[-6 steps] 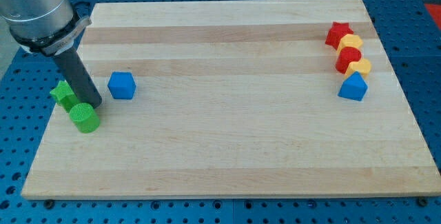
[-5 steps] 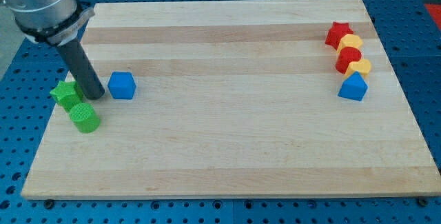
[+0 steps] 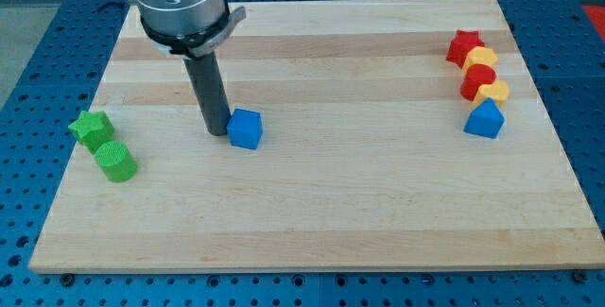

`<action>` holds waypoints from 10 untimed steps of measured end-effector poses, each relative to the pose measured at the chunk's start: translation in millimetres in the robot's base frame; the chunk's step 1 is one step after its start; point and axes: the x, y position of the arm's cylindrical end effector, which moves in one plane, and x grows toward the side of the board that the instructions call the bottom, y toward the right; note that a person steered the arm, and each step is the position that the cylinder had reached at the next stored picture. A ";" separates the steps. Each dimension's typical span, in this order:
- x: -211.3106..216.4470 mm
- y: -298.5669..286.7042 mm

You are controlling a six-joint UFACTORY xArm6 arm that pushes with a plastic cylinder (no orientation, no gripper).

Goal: Slide blue cube to the blue triangle

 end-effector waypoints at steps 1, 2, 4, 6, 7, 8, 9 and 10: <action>0.8 7.8; 0.8 8.1; 0.8 14.9; 15.2 38.1; 21.7 63.6; 20.2 67.4; 17.9 62.4; 18.5 74.1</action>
